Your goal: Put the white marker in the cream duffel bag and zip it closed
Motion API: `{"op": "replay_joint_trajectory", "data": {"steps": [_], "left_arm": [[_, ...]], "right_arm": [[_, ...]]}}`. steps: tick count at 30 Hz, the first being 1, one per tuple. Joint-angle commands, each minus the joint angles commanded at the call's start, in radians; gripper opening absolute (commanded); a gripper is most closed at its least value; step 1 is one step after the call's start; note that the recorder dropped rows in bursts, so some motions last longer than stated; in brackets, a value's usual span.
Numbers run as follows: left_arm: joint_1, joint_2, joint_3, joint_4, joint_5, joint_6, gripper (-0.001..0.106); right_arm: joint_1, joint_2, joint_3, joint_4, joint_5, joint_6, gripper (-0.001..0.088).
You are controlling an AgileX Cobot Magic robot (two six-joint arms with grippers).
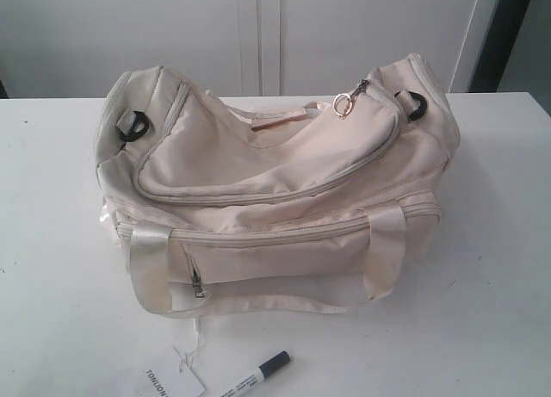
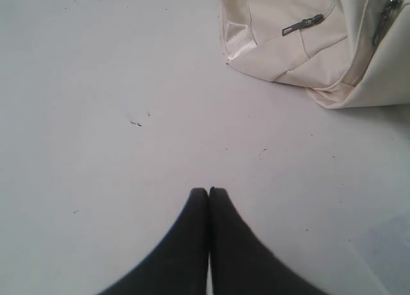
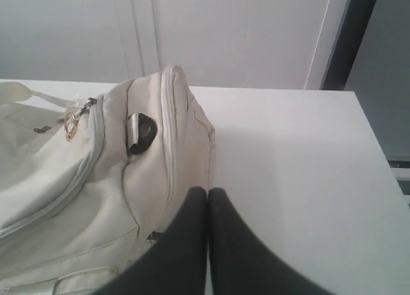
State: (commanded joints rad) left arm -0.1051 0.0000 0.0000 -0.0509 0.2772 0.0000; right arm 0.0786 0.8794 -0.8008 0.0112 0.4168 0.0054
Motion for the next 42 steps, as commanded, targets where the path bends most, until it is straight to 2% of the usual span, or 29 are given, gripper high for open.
{"op": "replay_joint_trajectory", "data": {"steps": [8,12,16,18,27,31,42], "left_arm": [[0.0,0.0,0.0,0.0,0.0,0.0,0.0],[0.0,0.0,0.0,0.0,0.0,0.0,0.0],[0.0,0.0,0.0,0.0,0.0,0.0,0.0],[0.0,0.0,0.0,0.0,0.0,0.0,0.0],[0.0,0.0,0.0,0.0,0.0,0.0,0.0],[0.0,0.0,0.0,0.0,0.0,0.0,0.0],[0.0,0.0,0.0,0.0,0.0,0.0,0.0]], "right_arm": [[0.0,0.155,-0.124,0.0,0.058,-0.005,0.0],[0.0,0.273,-0.203,0.007,0.081,-0.005,0.0],[0.0,0.39,-0.299,0.056,0.138,-0.005,0.0],[0.0,0.465,-0.374,0.09,0.209,-0.005,0.0],[0.0,0.641,-0.547,0.094,0.285,-0.005,0.0],[0.0,0.72,-0.64,0.15,0.354,-0.053,0.0],[0.0,0.868,-0.831,0.188,0.437,-0.081,0.0]]}}
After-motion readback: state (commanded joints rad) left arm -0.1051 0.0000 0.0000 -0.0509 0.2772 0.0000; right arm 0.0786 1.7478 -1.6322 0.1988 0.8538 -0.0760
